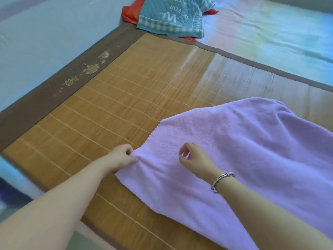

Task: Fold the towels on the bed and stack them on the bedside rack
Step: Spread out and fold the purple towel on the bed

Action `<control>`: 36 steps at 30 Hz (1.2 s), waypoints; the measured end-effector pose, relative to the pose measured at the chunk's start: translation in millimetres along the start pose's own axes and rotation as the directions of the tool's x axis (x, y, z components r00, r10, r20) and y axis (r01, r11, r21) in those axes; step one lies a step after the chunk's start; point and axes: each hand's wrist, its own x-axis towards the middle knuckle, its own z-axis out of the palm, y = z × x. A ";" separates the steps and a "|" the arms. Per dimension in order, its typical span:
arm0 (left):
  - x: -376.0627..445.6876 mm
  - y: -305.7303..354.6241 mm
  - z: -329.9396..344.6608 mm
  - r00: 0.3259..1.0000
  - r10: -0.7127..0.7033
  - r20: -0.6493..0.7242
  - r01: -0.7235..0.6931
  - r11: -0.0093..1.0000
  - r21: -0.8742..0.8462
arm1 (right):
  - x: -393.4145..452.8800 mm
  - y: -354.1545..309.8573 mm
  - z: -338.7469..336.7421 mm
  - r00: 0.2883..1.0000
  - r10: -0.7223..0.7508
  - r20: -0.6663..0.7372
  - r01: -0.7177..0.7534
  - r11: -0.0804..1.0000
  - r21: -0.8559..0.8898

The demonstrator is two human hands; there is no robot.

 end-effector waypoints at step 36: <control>-57.0 -59.9 23.7 0.928 -0.245 -0.279 0.258 0.966 0.010 | -94.0 -5.5 26.7 0.883 0.121 0.453 -0.213 0.964 0.157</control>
